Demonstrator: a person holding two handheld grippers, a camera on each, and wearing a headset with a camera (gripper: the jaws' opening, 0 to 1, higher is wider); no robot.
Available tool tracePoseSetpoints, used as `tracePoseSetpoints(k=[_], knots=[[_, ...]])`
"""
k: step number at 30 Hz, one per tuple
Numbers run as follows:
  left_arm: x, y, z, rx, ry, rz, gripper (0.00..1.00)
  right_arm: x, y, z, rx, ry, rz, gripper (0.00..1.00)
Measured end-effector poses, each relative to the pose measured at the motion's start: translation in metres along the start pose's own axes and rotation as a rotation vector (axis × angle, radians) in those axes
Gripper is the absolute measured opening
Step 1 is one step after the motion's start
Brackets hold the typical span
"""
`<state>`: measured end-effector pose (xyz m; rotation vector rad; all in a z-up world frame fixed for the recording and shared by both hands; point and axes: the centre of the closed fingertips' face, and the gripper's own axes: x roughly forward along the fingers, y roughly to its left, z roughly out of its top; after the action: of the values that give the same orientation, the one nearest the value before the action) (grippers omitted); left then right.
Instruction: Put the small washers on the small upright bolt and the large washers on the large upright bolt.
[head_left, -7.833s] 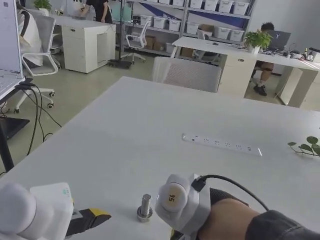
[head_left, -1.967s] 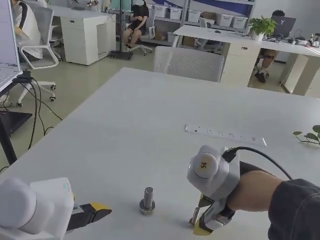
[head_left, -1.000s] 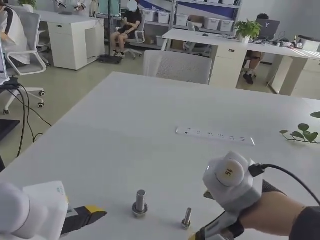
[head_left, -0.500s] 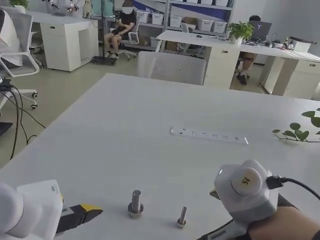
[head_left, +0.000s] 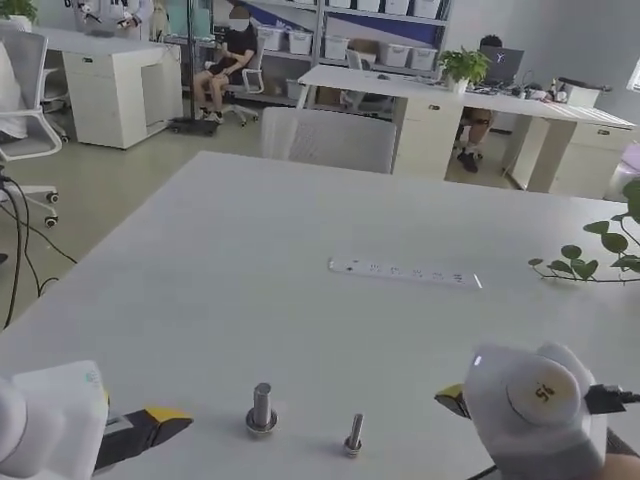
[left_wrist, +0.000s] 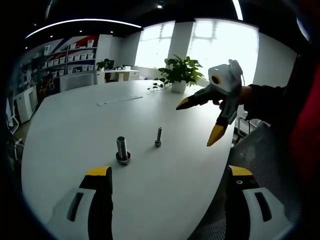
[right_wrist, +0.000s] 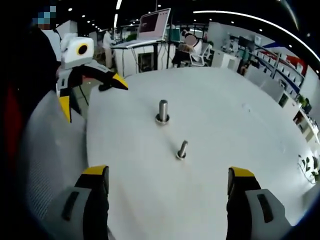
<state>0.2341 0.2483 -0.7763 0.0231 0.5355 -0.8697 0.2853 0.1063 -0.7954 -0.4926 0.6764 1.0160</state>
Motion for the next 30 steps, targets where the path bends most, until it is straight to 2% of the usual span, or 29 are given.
tracePoseSetpoints(k=[9, 14, 20, 30], knots=[[-0.004, -0.001, 0.000, 0.003, 0.002, 0.007, 0.94, -0.014, 0.007, -0.008, 0.040, -0.042, -0.037, 1.00], [-0.006, 0.002, -0.007, -0.014, 0.008, 0.017, 0.94, -0.022, 0.008, -0.010, 0.089, -0.083, -0.060, 1.00], [-0.004, 0.002, -0.011, -0.022, 0.013, 0.018, 0.94, -0.024, 0.011, -0.012, 0.106, -0.105, -0.082, 1.00], [-0.004, 0.007, -0.018, -0.038, 0.013, 0.035, 0.94, -0.022, 0.019, -0.017, 0.129, -0.123, -0.080, 1.00]])
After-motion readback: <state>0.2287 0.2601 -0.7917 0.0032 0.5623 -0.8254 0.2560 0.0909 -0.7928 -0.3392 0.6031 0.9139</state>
